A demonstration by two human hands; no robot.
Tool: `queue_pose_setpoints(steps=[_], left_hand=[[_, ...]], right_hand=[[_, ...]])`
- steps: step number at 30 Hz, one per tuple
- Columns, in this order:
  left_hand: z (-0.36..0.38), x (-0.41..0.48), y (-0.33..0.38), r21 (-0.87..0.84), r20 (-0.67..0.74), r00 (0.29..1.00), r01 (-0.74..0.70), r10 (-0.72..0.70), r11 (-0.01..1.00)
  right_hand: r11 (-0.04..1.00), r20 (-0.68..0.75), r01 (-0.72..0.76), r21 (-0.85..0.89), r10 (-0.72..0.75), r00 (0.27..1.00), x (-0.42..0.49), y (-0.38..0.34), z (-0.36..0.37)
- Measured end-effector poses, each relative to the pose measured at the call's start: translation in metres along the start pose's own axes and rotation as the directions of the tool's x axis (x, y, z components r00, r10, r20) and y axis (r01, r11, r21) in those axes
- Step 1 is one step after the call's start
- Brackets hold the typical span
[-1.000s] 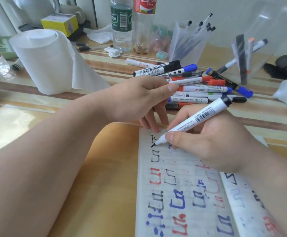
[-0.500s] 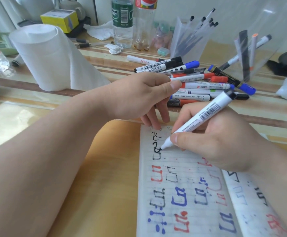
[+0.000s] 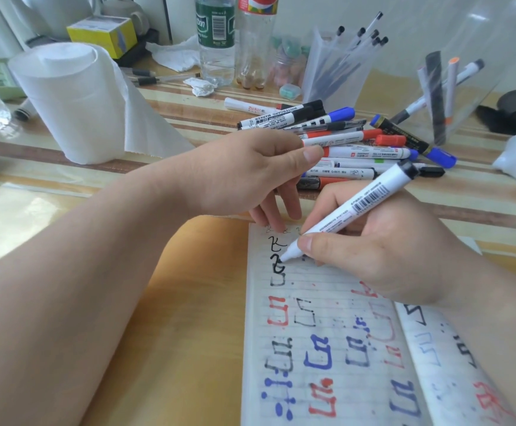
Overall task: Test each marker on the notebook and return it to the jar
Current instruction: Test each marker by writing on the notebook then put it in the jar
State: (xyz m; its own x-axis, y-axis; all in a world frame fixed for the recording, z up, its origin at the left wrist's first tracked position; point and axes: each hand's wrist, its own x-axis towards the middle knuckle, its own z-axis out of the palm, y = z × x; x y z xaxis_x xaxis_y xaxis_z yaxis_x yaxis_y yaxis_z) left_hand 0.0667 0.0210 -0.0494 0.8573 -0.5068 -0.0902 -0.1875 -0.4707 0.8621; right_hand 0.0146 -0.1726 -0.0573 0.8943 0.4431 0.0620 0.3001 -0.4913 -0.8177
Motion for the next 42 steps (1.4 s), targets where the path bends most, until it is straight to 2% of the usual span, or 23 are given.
queue_pose_setpoints(steps=[8,12,16,20,23,29,34,38,42], left_hand=[[-0.001,0.0,-0.004,-0.018,0.007,1.0,-0.023,0.023,1.0],[0.001,0.0,-0.009,-0.011,-0.022,0.995,-0.093,0.093,0.996],[0.005,0.0,-0.012,0.018,-0.087,0.983,-0.159,0.16,0.987],[0.019,-0.004,-0.013,0.003,-0.208,0.96,-0.191,0.188,0.982],[0.026,-0.003,-0.012,-0.017,-0.24,0.947,-0.226,0.216,0.974],[0.032,-0.003,-0.009,0.034,-0.267,0.931,-0.249,0.249,0.968],[0.034,-0.003,-0.005,0.117,-0.297,0.911,-0.262,0.285,0.958],[0.039,-0.006,0.001,0.115,-0.407,0.87,-0.254,0.279,0.96],[0.043,-0.008,0.002,0.171,-0.412,0.855,-0.268,0.316,0.948]], right_hand=[[1.0,-0.051,0.001,-0.01,-0.002,0.999,0.001,0.004,-0.001],[0.976,-0.262,0.025,0.214,0.033,0.965,0.007,0.01,-0.008],[0.853,-0.442,0.091,0.515,0.173,0.88,0.013,0.021,-0.018],[0.769,-0.516,0.171,0.616,0.23,0.825,0.016,0.022,-0.02],[0.749,-0.554,0.215,0.627,0.233,0.799,0.016,0.021,-0.021],[0.734,-0.53,0.247,0.632,0.178,0.829,0.013,0.022,-0.02],[0.734,-0.375,0.167,0.658,0.128,0.918,0.013,0.025,-0.016],[0.741,-0.346,0.193,0.643,0.056,0.937,0.014,0.023,-0.016],[0.712,-0.277,0.139,0.689,0.081,0.957,0.015,0.024,-0.015]])
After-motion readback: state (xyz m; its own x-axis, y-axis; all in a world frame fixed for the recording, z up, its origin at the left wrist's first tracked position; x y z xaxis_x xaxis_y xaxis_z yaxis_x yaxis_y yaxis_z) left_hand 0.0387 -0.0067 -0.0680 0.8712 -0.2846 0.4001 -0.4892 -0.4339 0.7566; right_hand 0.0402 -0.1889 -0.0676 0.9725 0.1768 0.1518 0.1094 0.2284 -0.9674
